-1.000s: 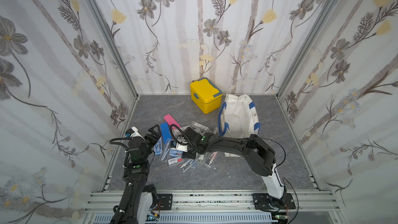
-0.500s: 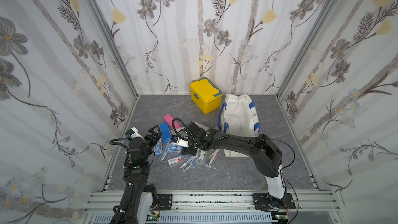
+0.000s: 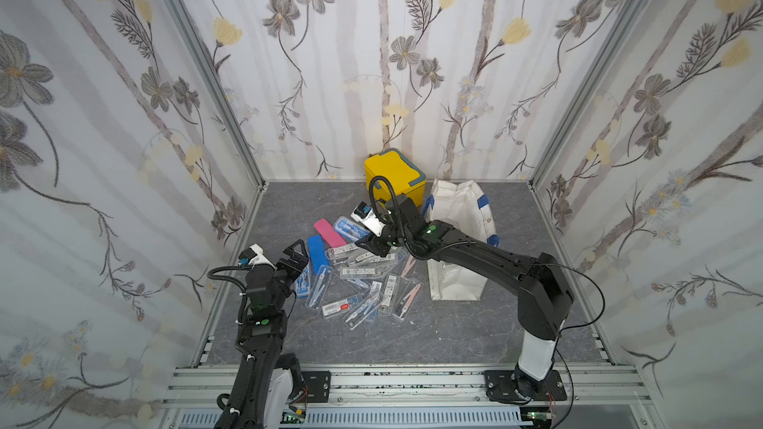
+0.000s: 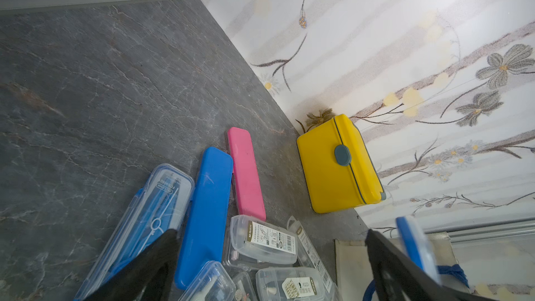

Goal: Put the compass set into the canvas bag
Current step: Pick up the compass set from the compass set, then place the compass set in the canvas bag.

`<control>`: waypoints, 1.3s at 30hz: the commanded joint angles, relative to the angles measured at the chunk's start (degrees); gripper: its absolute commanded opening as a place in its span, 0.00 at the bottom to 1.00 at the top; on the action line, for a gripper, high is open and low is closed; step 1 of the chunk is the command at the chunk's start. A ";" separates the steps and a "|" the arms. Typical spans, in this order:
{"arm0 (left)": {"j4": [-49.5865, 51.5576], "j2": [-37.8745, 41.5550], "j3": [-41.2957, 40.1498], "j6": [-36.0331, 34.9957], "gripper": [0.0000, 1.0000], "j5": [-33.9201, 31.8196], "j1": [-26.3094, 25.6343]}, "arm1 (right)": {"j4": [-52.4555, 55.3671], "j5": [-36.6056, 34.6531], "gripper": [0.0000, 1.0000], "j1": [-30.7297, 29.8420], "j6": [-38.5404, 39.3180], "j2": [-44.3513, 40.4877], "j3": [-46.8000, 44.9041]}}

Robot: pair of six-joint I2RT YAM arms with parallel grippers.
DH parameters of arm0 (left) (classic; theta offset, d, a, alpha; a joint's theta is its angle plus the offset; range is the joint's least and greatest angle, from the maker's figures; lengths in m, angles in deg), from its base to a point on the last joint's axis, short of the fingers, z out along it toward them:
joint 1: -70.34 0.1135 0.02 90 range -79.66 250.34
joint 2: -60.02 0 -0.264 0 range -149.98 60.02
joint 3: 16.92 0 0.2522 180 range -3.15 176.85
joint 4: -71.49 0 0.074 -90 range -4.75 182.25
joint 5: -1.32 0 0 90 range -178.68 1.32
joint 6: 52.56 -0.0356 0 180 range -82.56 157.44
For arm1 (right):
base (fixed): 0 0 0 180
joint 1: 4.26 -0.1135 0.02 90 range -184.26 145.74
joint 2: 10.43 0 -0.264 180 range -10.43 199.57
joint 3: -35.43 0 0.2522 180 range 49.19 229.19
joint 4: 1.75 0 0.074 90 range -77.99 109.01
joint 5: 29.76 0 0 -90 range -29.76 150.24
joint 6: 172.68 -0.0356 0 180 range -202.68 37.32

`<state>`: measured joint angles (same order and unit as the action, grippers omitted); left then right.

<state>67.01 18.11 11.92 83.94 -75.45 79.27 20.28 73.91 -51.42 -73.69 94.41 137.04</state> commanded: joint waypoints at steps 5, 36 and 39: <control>-5.21 1.20 -0.84 -0.70 1.00 1.15 0.04 | -3.76 -8.08 0.38 6.90 -9.11 -7.96 -2.09; -15.25 1.58 -3.01 1.49 1.00 4.61 -0.01 | 10.36 -12.88 0.44 25.43 -18.76 -20.19 -20.26; -14.34 2.98 -3.55 1.42 1.00 3.74 0.06 | 12.27 -12.60 0.44 25.41 -18.16 -16.00 -16.85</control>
<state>54.16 20.14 8.72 84.86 -70.88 79.27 30.77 61.19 -26.04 -91.81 76.29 117.98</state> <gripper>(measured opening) 0.995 0.488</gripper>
